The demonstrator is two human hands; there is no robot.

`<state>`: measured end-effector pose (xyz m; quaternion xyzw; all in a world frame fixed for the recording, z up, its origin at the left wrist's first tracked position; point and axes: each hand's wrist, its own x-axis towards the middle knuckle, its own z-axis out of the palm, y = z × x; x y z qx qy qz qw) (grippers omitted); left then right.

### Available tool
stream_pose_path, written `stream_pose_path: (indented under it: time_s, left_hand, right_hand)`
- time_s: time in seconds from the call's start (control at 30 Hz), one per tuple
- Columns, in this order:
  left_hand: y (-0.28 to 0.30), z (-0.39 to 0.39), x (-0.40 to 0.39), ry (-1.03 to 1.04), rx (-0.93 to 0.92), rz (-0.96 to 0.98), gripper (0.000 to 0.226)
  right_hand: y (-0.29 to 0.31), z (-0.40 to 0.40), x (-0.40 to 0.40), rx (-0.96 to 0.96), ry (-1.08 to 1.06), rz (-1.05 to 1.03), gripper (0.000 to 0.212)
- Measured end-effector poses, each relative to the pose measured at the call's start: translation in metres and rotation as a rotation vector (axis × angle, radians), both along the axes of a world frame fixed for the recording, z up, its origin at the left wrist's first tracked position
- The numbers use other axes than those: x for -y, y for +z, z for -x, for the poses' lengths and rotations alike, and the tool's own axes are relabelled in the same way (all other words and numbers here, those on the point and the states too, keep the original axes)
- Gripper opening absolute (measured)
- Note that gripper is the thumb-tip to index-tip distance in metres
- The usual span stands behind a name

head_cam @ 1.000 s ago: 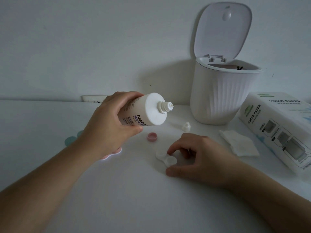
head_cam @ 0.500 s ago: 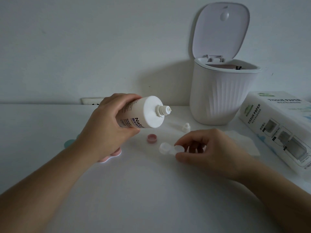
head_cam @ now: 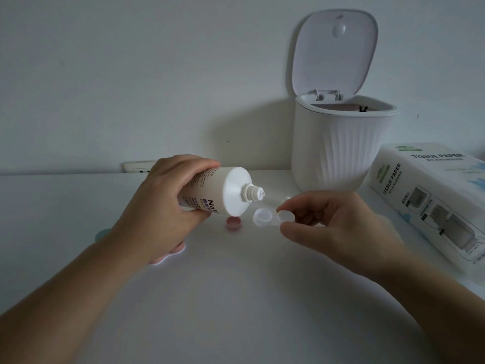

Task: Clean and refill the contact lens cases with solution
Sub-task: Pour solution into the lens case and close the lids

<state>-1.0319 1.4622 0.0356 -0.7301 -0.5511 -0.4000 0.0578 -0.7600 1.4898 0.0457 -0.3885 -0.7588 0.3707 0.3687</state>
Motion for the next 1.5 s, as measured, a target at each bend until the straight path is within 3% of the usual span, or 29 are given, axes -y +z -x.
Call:
stream_pose_path:
  time_s: [1.5]
  left_hand:
    - [0.0060, 0.0017, -0.0020, 0.047, -0.223, -0.099, 0.079]
  right_hand:
    - [-0.0033, -0.0008, -0.0001, -0.008, 0.101, -0.075, 0.007]
